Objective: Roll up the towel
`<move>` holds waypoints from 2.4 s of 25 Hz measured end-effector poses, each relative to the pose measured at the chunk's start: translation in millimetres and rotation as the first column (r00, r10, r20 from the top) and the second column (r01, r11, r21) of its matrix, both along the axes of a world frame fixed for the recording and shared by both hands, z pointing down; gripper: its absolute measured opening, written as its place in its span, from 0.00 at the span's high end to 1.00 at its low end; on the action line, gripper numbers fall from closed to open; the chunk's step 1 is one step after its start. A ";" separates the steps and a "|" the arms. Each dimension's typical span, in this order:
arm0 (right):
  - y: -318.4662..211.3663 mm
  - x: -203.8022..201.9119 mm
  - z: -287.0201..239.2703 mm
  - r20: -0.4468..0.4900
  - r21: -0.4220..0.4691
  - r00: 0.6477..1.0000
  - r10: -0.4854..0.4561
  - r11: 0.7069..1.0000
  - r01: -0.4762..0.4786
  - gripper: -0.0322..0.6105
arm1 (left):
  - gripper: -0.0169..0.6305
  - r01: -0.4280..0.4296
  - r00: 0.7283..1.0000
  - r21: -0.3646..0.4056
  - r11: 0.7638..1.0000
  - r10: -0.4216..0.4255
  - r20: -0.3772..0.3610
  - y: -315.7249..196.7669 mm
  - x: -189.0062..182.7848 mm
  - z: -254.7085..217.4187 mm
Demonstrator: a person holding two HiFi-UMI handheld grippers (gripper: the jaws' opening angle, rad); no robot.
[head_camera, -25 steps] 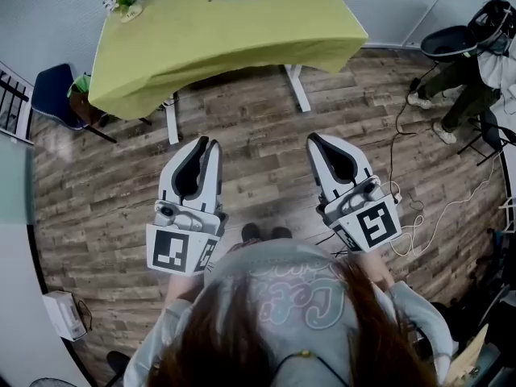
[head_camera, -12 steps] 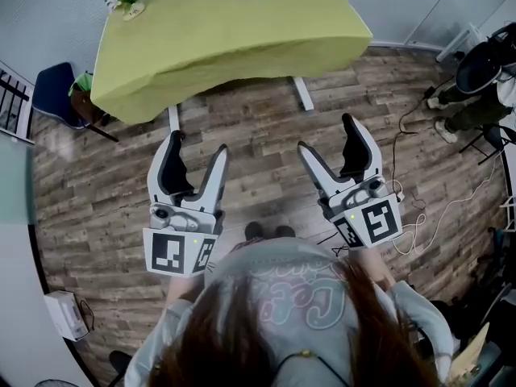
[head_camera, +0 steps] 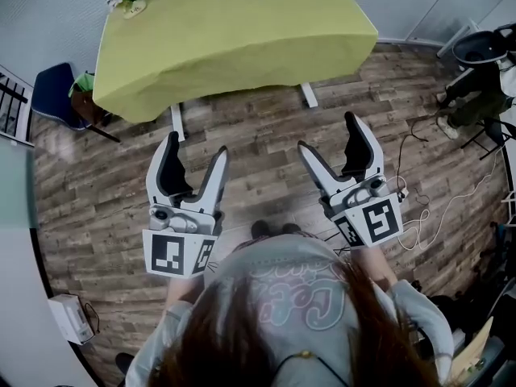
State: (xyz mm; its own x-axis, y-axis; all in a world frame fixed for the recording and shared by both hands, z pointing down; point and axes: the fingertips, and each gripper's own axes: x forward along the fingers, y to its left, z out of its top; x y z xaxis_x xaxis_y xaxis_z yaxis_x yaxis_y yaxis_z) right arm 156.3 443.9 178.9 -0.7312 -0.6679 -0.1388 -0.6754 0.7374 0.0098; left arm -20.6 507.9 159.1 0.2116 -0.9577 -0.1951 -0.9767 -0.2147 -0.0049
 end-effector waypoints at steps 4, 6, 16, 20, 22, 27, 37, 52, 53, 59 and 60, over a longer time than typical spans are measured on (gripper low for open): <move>3.9 -12.0 4.2 -0.006 0.001 1.000 0.010 1.000 -0.010 0.35 | 0.52 -0.023 1.000 -0.013 1.000 0.023 0.009 1.0 -8.9 4.9; 5.1 -17.5 5.9 -0.006 -0.004 1.000 0.008 1.000 -0.008 0.35 | 0.52 -0.026 1.000 -0.019 0.999 0.026 0.014 0.8 -13.0 7.3; -10.7 -30.8 10.9 -0.020 0.001 1.000 -0.010 1.000 0.010 0.35 | 0.52 -0.017 0.999 -0.030 0.999 0.018 0.027 -12.8 -25.4 14.3; -32.5 -35.5 12.5 -0.015 0.002 1.000 -0.018 1.000 0.018 0.35 | 0.52 -0.003 1.000 -0.030 1.000 0.004 0.030 -32.2 -32.2 15.8; -43.1 -36.5 14.5 -0.015 -0.001 1.000 -0.022 1.000 0.022 0.35 | 0.52 -0.002 0.999 -0.032 0.999 0.003 0.035 -42.6 -33.1 16.8; -85.2 -39.2 18.6 -0.012 -0.002 0.999 -0.030 1.000 0.030 0.35 | 0.52 0.002 0.999 -0.027 1.000 -0.001 0.041 -83.2 -36.9 18.7; -187.1 -41.0 16.1 -0.007 0.002 0.999 -0.041 0.999 0.041 0.35 | 0.52 0.019 0.998 -0.010 1.000 -0.019 0.053 -179.9 -42.6 13.4; -328.2 -57.0 1.9 0.052 -0.010 0.989 -0.135 0.991 0.136 0.35 | 0.52 0.090 0.994 -0.013 0.996 -0.089 0.064 -311.9 -51.1 3.3; -335.7 -59.2 3.9 0.049 -0.013 0.989 -0.141 0.990 0.142 0.35 | 0.52 0.096 0.993 -0.015 0.995 -0.094 0.066 -318.9 -53.2 4.5; -379.7 -64.8 9.9 0.045 -0.025 0.987 -0.156 0.987 0.157 0.35 | 0.52 0.114 0.991 -0.023 0.993 -0.112 0.075 -360.8 -58.0 9.3; -383.9 -64.2 11.0 0.041 -0.028 0.987 -0.156 0.987 0.157 0.35 | 0.52 0.117 0.990 -0.025 0.993 -0.115 0.077 -364.4 -57.3 9.7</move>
State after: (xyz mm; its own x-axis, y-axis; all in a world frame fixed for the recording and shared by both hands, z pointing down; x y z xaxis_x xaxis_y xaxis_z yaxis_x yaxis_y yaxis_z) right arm 92.1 60.0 189.9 -0.8214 -0.5502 -0.1502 -0.5512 0.8335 -0.0387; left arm -77.9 143.5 168.9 0.1116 -0.9816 -0.1547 -0.9921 -0.1010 -0.0749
